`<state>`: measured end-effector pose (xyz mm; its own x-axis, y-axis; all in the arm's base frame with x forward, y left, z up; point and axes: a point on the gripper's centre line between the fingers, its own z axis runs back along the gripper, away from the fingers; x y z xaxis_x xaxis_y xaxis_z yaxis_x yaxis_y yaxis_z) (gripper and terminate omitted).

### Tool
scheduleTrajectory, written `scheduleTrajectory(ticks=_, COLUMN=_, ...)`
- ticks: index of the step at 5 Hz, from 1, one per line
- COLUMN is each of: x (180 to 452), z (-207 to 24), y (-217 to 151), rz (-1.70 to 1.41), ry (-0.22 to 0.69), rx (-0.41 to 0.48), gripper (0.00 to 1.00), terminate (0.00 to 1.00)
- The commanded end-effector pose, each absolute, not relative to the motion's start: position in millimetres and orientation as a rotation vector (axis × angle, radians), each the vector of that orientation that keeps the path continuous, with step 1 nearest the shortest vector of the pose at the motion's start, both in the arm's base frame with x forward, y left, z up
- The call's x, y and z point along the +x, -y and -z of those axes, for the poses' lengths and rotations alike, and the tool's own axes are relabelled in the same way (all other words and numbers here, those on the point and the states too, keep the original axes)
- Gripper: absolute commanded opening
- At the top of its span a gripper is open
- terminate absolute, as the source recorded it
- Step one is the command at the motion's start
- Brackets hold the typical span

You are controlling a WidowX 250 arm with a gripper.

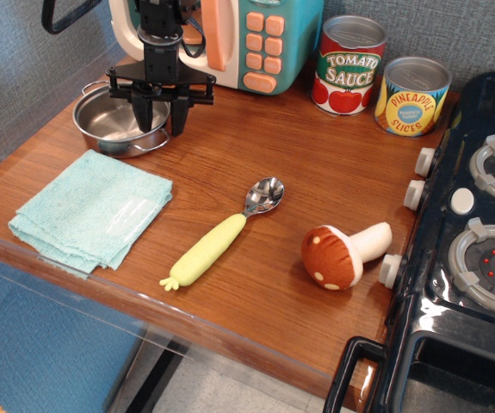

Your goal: Put the pot on the blue cloth

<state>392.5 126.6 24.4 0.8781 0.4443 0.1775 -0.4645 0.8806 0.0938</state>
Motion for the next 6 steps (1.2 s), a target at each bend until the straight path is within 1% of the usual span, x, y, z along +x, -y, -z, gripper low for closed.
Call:
scheduleTrajectory(ticks=1, x=388.9, z=-132.8, y=-148.3, rz=-0.436, ry=0.417, rx=0.139, gripper=0.0, terminate=0.0)
scheduleTrajectory(ticks=2, x=369.3, z=-161.1, y=-140.4, rz=-0.324, ry=0.428, rx=0.171, gripper=0.0, terminate=0.0)
scheduleTrajectory(ticks=3, x=352.2, z=-158.3, y=-131.7, rz=-0.308, ry=0.438, rx=0.101, gripper=1.0, terminate=0.0)
scheduleTrajectory(ticks=4, x=361.8, z=-132.8, y=-127.6, rz=-0.334, ry=0.394, rx=0.034, gripper=1.0, terminate=0.0)
scheduleTrajectory(ticks=6, x=395.4, z=-71.1, y=-120.7, rz=-0.319, ry=0.271, rx=0.068, gripper=1.0, terminate=0.0)
